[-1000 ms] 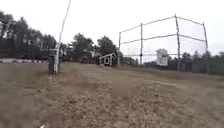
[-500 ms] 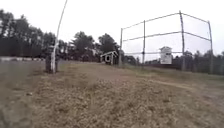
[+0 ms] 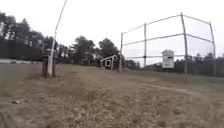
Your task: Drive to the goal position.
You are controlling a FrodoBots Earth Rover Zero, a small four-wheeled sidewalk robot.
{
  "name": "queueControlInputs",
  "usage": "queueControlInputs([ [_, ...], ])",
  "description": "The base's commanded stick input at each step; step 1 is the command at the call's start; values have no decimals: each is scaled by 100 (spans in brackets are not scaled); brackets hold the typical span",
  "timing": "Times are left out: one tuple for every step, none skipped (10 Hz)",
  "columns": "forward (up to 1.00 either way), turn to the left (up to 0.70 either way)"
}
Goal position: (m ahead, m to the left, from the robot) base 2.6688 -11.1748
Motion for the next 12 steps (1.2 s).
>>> queueControlInputs([
  [70, 0],
  [70, 0],
  [70, 0],
  [70, 0],
  [70, 0],
  [70, 0],
  [70, 0],
  [70, 0],
  [70, 0],
  [70, 0],
  [70, 0],
  [70, 0],
])
